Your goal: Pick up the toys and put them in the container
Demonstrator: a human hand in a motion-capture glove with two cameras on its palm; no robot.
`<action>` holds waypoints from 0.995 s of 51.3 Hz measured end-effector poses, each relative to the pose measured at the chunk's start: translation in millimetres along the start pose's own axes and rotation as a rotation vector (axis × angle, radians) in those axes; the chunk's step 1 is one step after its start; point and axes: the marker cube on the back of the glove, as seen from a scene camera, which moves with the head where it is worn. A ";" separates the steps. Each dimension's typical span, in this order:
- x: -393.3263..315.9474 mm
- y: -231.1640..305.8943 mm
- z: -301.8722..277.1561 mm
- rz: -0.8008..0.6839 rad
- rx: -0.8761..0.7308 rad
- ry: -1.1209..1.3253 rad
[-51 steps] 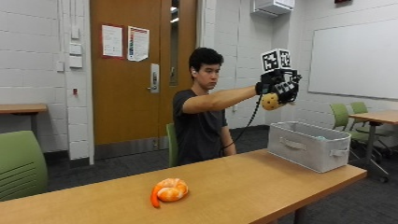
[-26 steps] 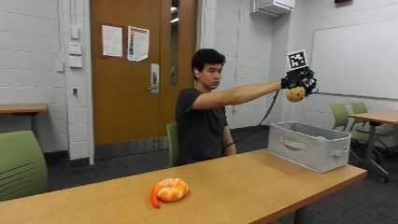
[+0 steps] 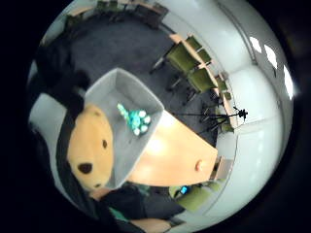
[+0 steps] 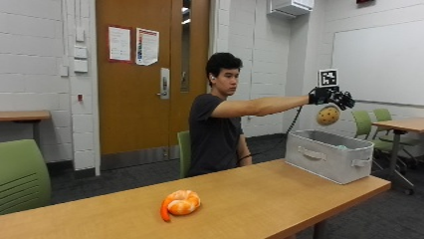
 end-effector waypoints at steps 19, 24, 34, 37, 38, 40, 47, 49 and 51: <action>56.8 29.7 -7.3 0.012 -0.032 0.129; 4.9 36.1 -6.4 0.093 -0.068 0.173; 39.6 82.9 -38.2 0.034 -0.053 -0.044; 86.4 98.5 -38.0 0.158 -0.051 0.200; 98.1 103.9 -38.8 0.203 -0.048 0.243; 113.5 115.6 -42.7 0.266 -0.041 0.245; 155.4 160.4 -58.7 0.270 -0.030 0.212; 181.6 174.9 -63.1 0.370 -0.024 0.261; 206.5 191.4 -68.3 0.438 -0.021 0.271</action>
